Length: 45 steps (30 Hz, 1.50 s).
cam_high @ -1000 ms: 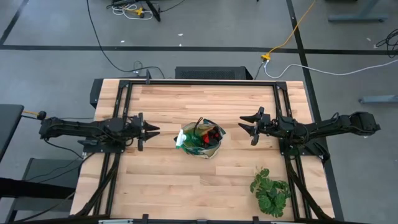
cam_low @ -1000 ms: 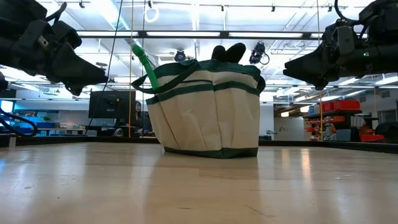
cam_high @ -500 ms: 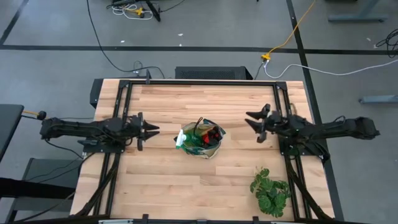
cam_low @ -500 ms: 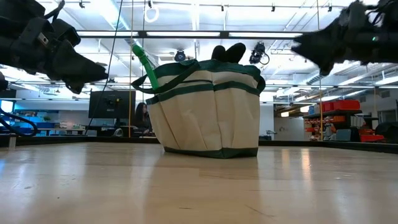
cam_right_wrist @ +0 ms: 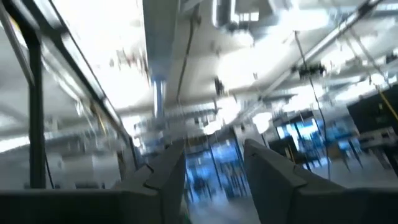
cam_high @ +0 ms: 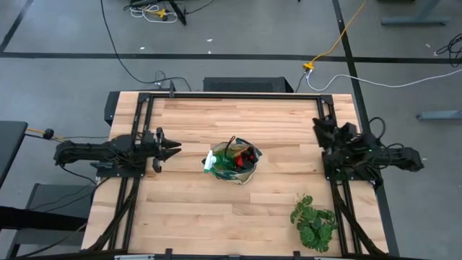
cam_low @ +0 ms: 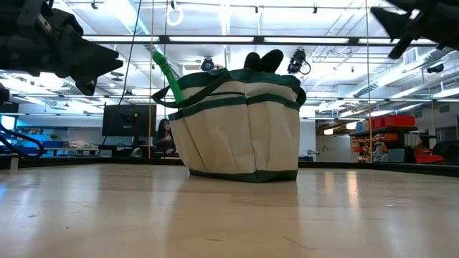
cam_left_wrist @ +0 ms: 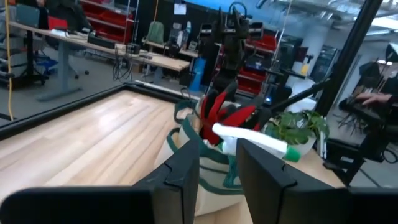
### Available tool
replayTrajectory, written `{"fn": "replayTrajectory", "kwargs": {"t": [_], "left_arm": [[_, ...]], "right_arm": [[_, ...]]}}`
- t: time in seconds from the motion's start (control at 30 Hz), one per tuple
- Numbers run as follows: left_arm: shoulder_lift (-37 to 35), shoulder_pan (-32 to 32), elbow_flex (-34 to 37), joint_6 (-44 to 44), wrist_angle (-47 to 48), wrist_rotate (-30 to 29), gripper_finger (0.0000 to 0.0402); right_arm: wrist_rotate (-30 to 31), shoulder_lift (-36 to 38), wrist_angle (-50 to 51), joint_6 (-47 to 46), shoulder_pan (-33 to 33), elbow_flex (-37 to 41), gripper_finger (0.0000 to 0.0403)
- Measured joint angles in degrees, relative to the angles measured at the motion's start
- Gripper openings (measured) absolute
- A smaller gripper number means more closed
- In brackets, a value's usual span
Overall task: Pick & Place Garden tools in Gardening bag
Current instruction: Return to Home Position
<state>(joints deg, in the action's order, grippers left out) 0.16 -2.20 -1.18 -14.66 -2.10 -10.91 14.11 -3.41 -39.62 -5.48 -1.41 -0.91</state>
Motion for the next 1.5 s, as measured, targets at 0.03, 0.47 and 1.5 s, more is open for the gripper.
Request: {"fn": "replayTrajectory", "kwargs": {"t": [0.03,0.47,1.5], "left_arm": [[0.1,0.0,0.0,0.0,-0.4,0.0,0.0112],[0.0,0.0,0.7,-0.2,-2.3,0.2,0.0112],[0.0,0.0,0.7,-0.2,-2.4,0.2,0.0112]], "right_arm": [[0.0,1.7,0.0,0.0,0.0,0.0,0.0162],[0.0,3.4,-4.9,0.0,0.0,-0.1,0.0162],[0.4,2.2,28.3,0.0,-0.1,0.0,0.0162]]}}
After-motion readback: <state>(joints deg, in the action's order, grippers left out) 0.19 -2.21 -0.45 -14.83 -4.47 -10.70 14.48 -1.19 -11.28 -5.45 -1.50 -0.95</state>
